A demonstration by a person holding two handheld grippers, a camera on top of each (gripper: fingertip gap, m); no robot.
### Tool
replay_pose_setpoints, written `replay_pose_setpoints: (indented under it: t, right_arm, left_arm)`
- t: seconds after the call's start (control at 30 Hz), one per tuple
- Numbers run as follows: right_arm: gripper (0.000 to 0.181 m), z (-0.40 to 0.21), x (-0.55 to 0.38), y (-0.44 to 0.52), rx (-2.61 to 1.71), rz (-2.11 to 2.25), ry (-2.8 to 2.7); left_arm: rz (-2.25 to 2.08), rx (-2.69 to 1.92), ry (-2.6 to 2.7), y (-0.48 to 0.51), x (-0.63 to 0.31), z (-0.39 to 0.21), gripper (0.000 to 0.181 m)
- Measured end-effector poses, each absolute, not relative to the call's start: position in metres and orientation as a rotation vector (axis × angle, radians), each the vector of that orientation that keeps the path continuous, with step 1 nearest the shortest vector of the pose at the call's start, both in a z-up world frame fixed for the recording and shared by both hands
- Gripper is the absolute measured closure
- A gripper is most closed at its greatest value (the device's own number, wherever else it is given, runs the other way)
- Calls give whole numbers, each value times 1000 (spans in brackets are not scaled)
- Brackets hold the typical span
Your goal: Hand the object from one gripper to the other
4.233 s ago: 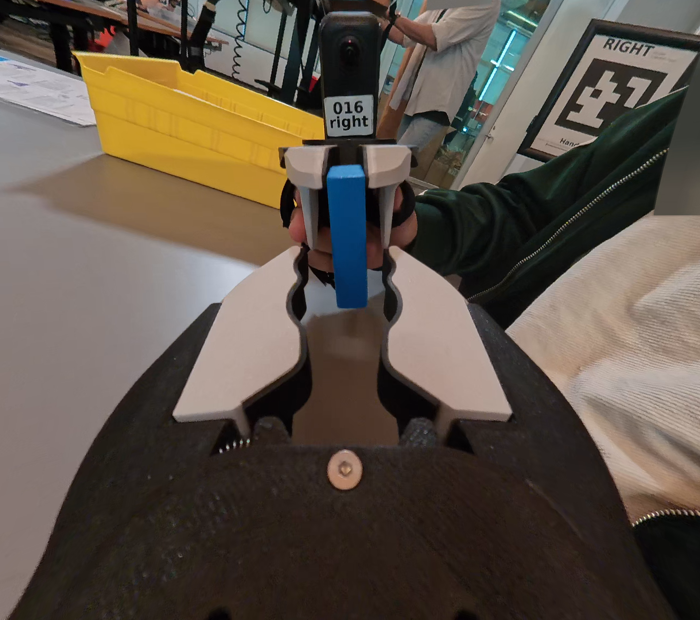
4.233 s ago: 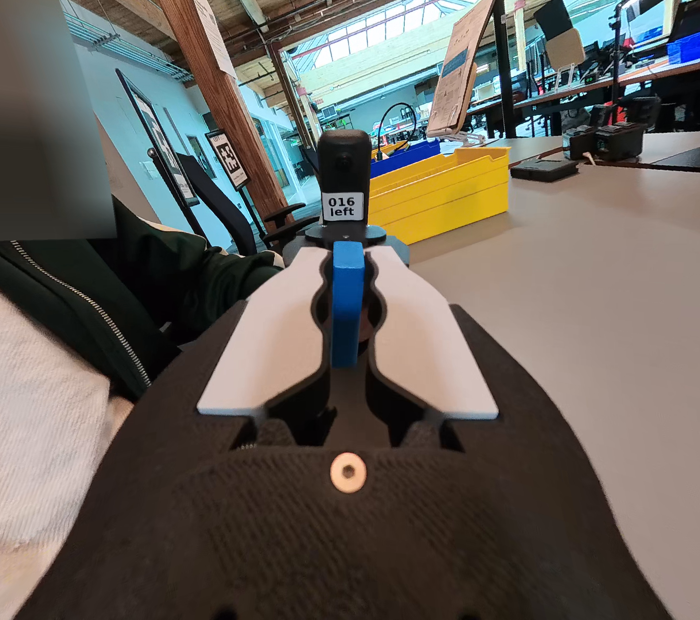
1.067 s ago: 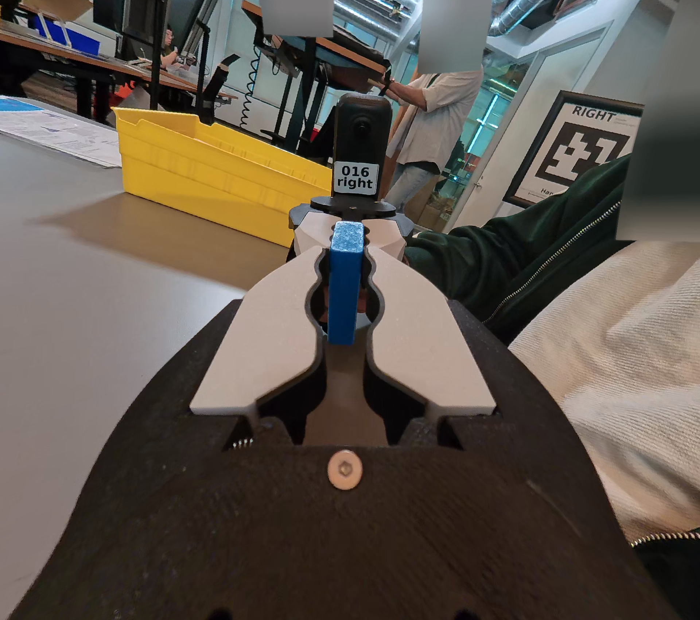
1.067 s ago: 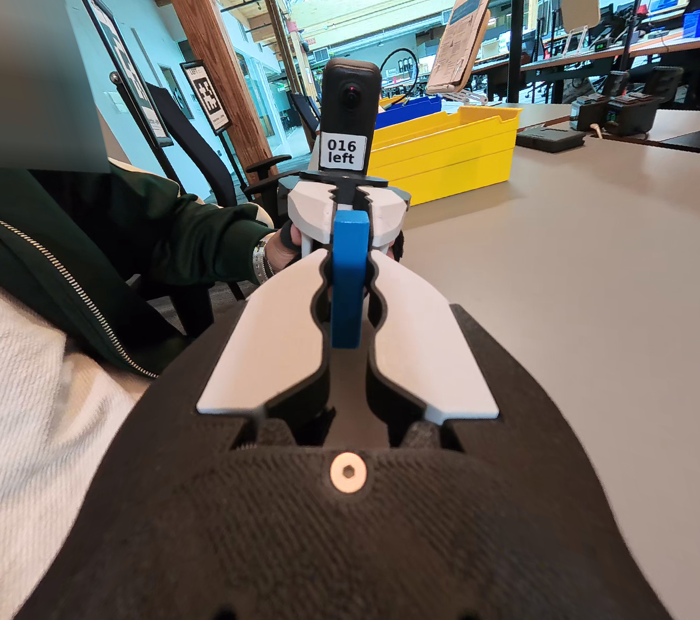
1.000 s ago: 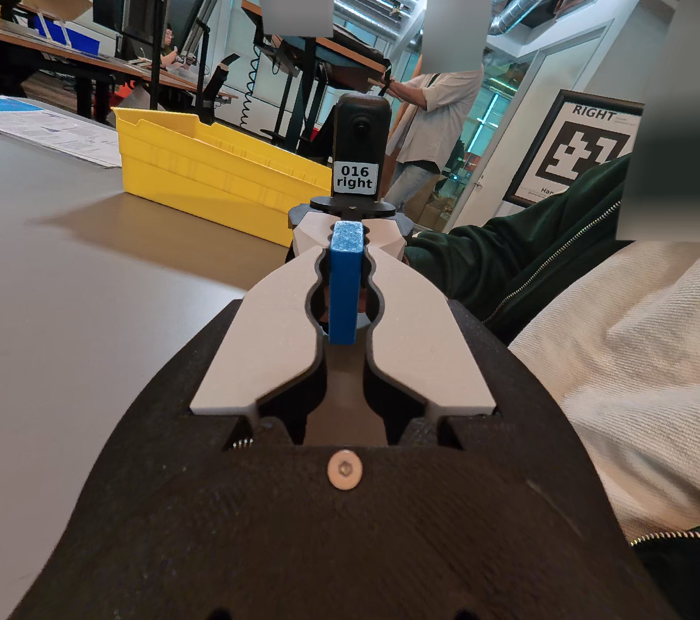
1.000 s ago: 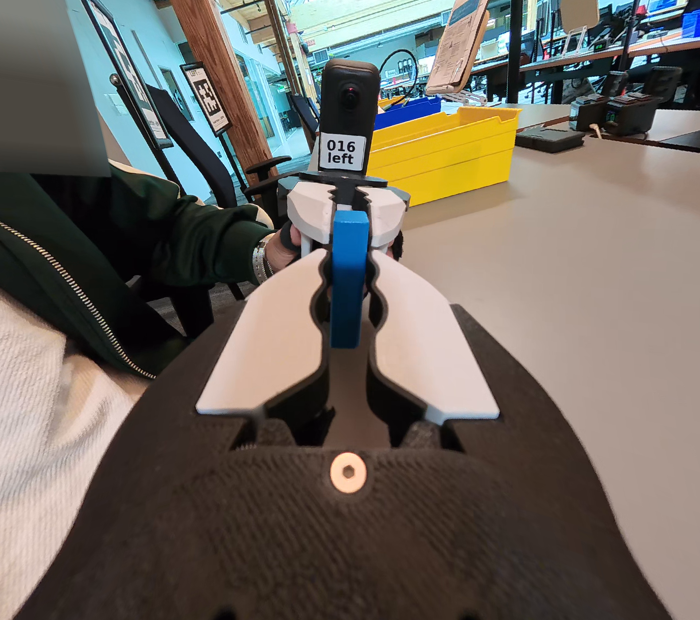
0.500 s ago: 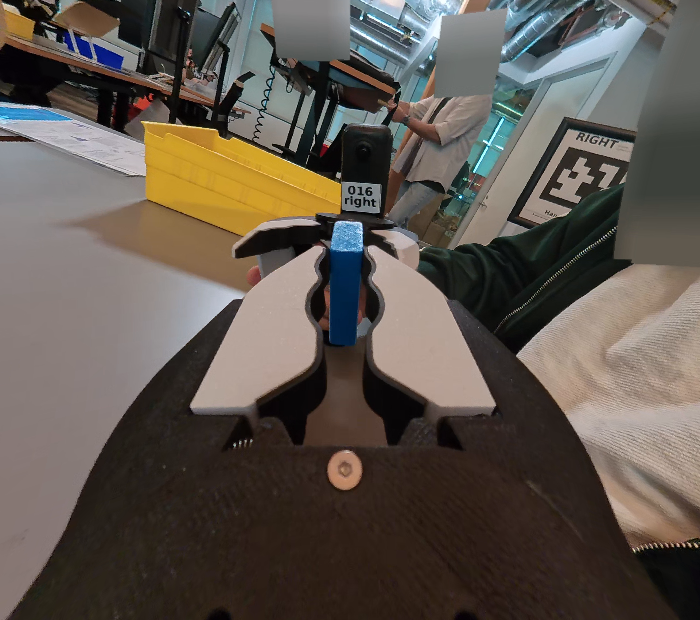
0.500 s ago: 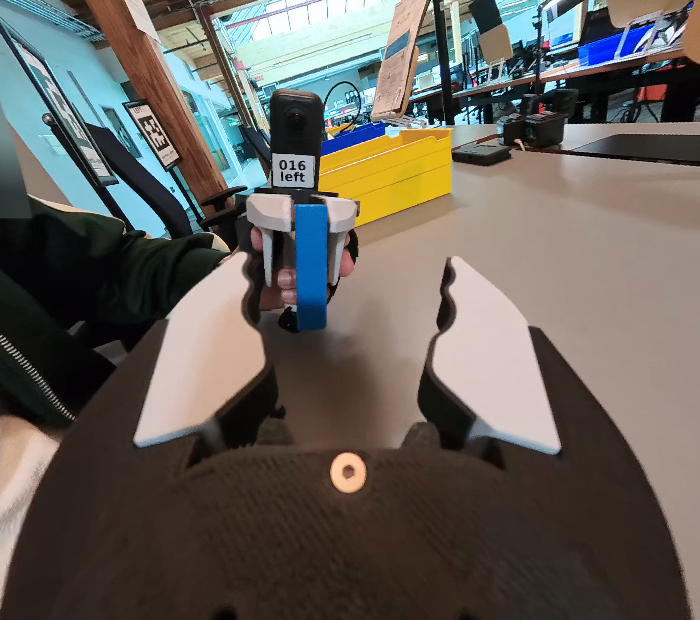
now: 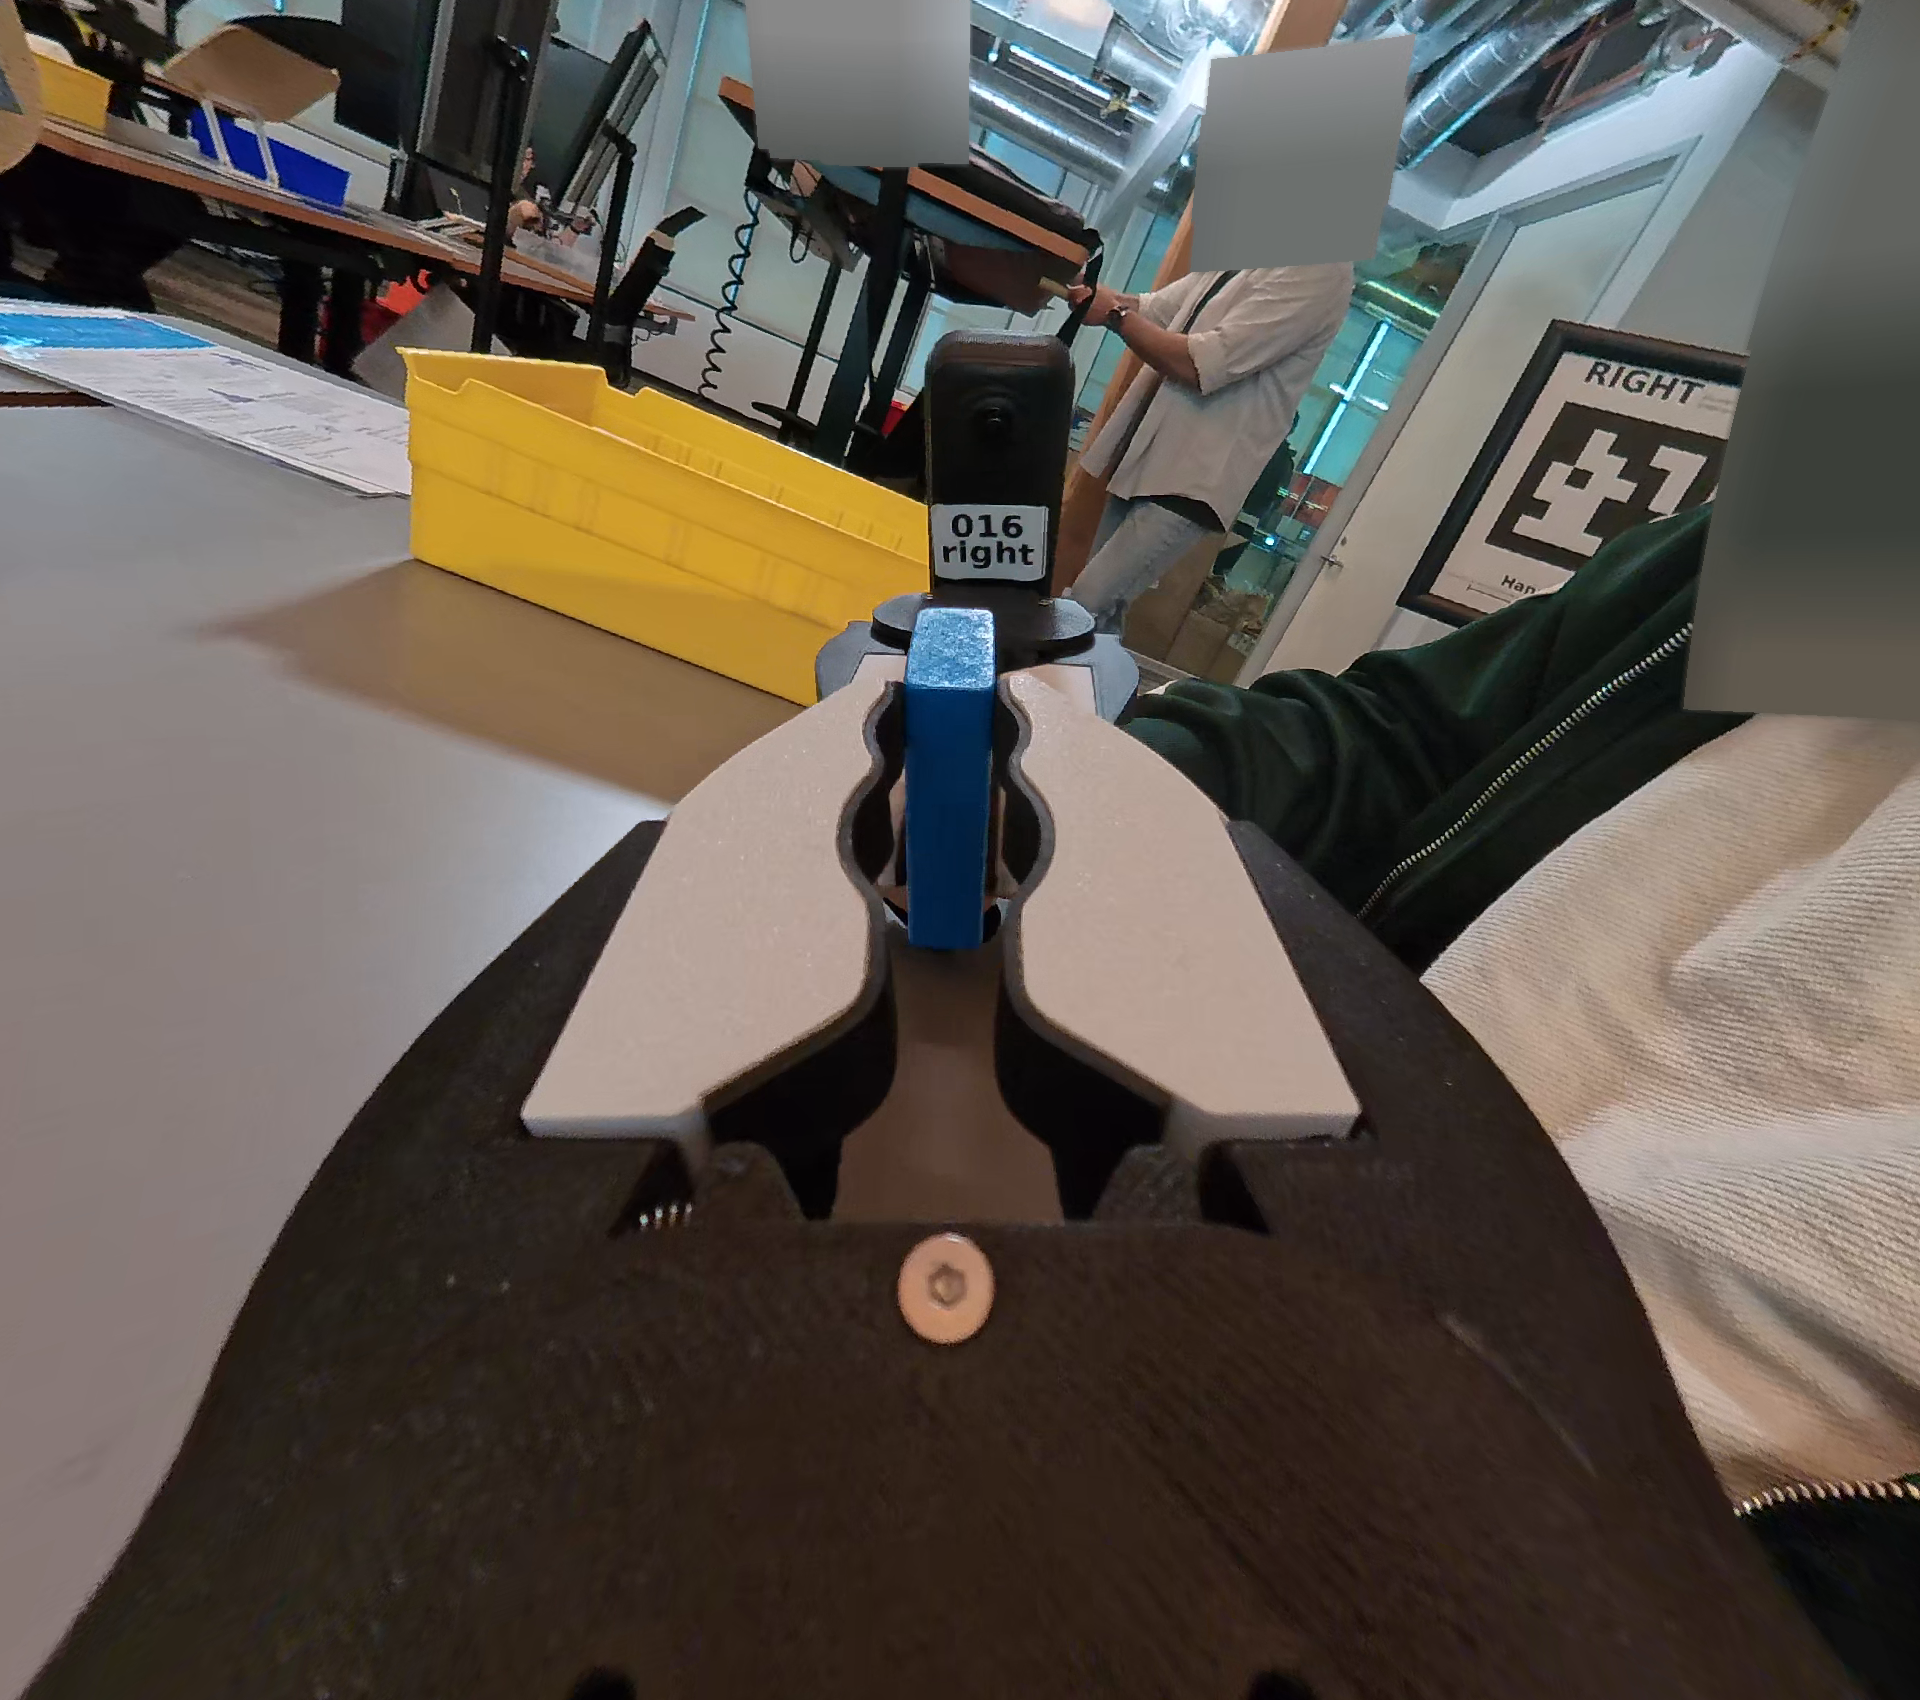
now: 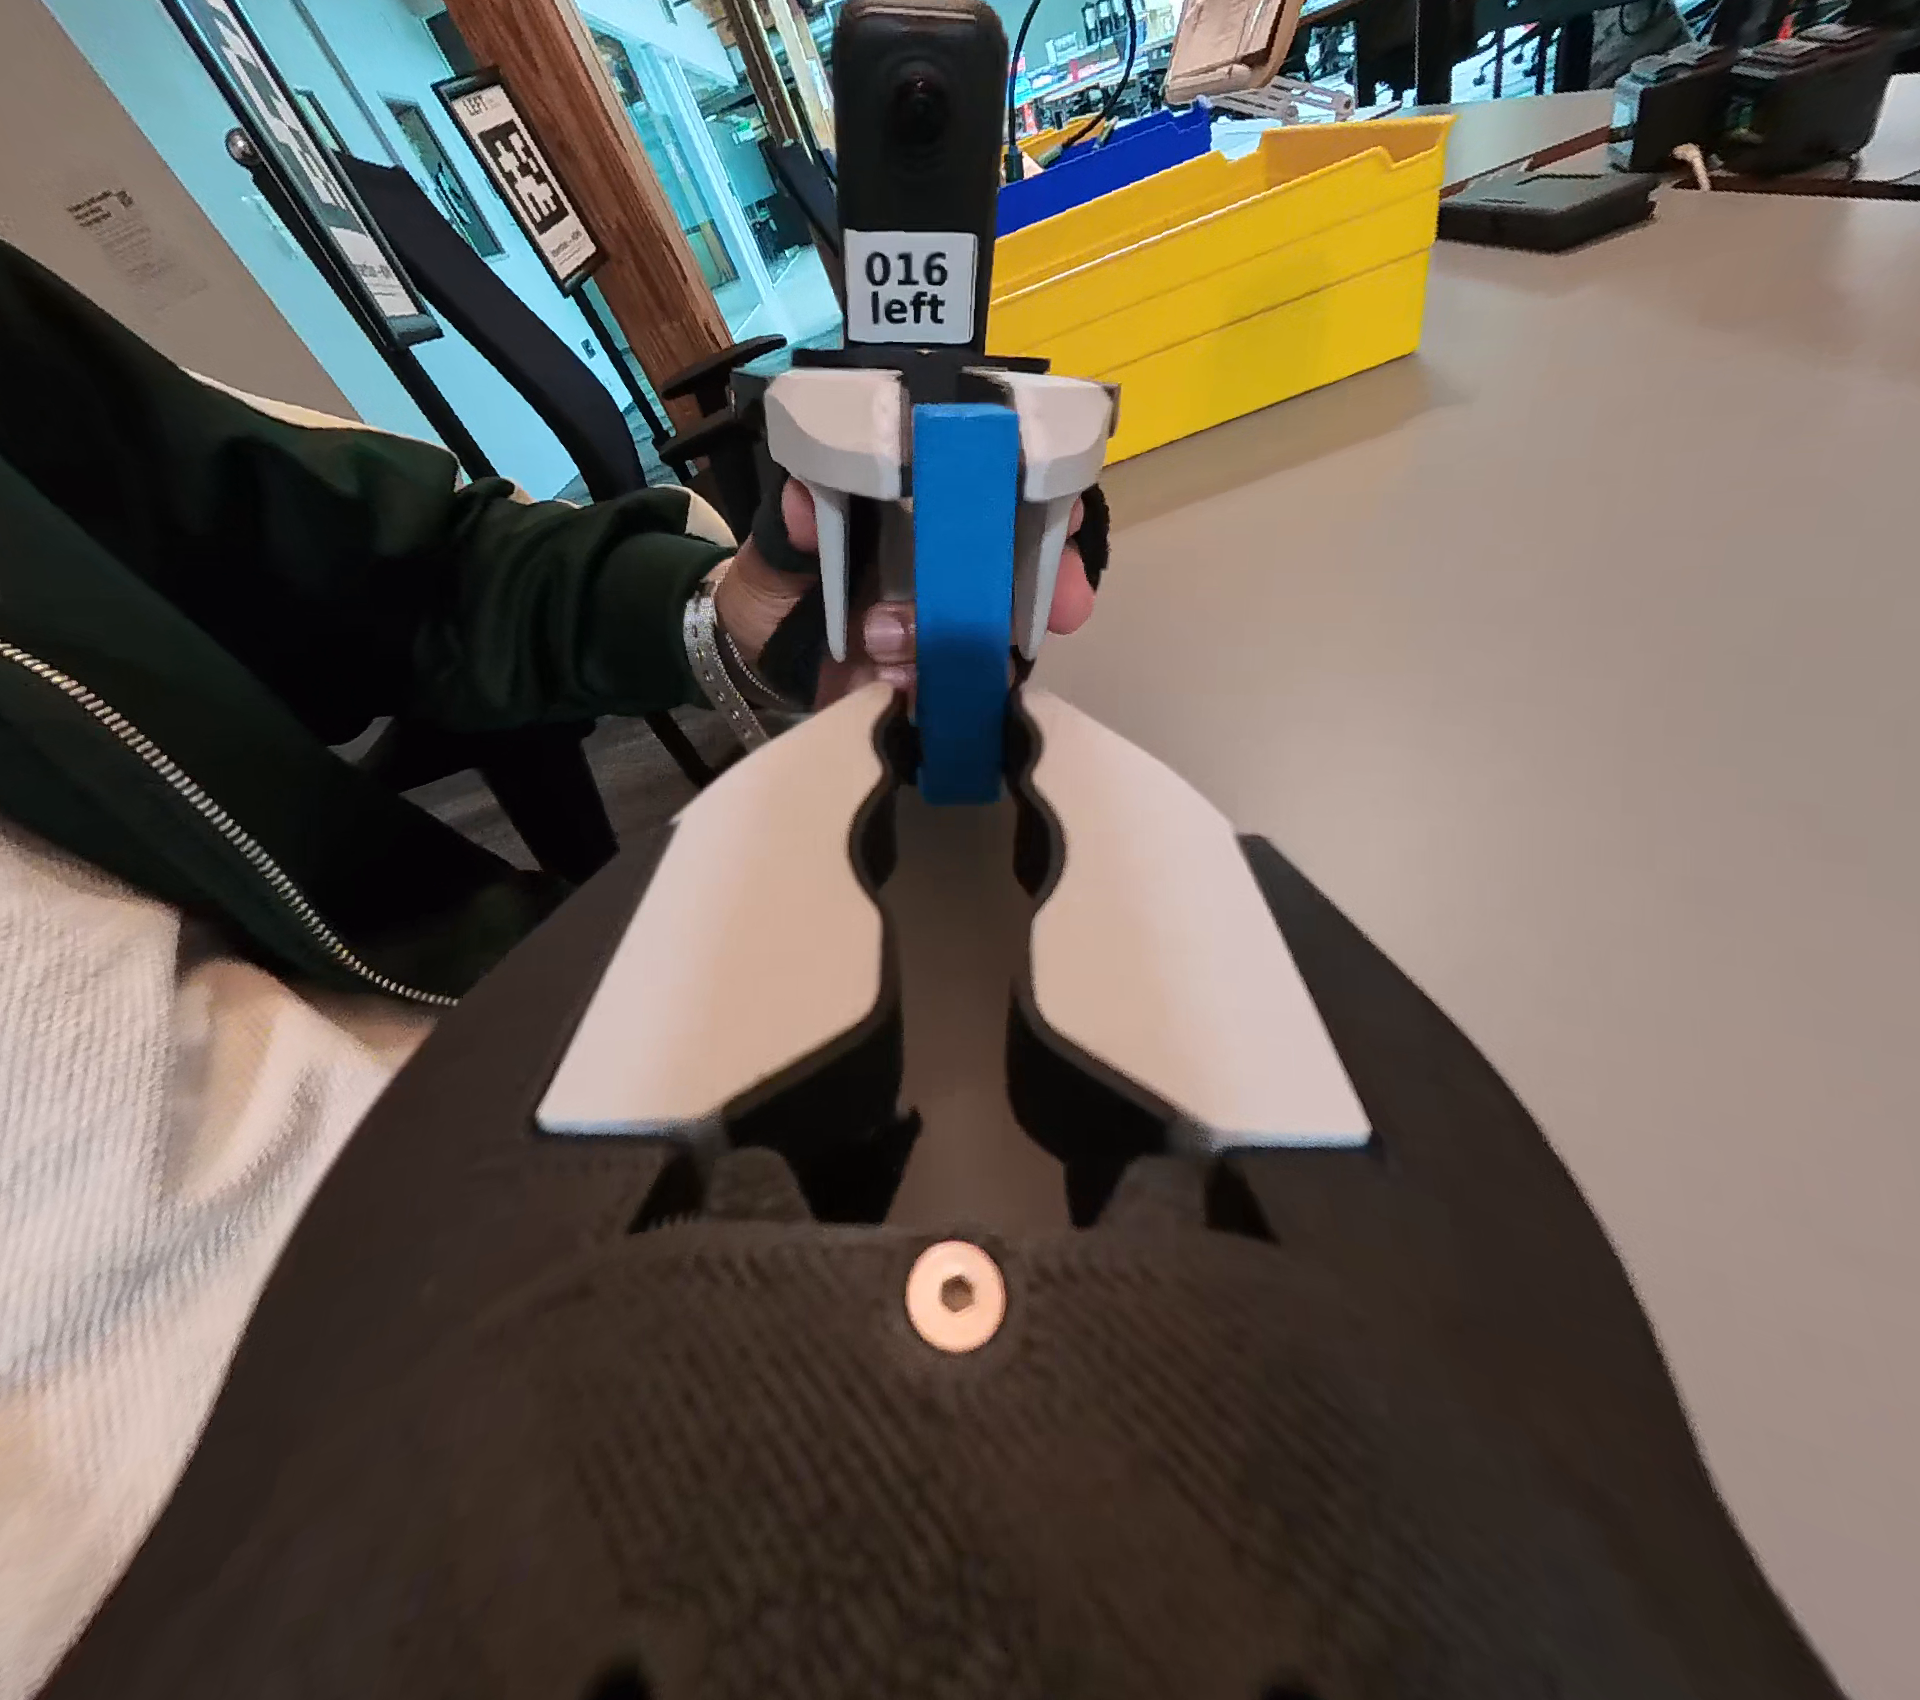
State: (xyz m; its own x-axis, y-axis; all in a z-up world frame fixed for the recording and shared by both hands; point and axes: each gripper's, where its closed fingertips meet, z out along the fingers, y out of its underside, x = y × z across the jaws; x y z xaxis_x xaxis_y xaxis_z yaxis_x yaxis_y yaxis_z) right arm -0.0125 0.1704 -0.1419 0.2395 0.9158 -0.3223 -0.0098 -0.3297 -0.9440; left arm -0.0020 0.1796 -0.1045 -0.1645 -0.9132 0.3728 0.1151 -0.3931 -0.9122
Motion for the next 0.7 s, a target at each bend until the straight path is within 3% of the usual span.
replay_pose_setpoints:
  t: [0.3, 0.47, 0.6, 0.63, 0.7]
  right_arm:
    - [165, -141, -13, 169, -1562, 1222, -890]
    - [165, -130, -8, 171, -1514, 1211, -862]
    - [166, -96, 11, 176, -1415, 1097, -792]
    - [178, -84, 19, 178, -1402, 1062, -763]
    - [181, -57, 42, 180, -1380, 1000, -678]
  left_arm:
    - [-1675, -1282, 985, 178, -2, -102, 163]
    - [-1630, -1274, 892, 188, -1, -98, 116]
    - [-1631, -1287, 867, 191, -1, -99, 109]
    - [-1635, -1290, 866, 191, 0, -99, 109]
    - [-1640, -1296, 872, 190, 1, -101, 109]
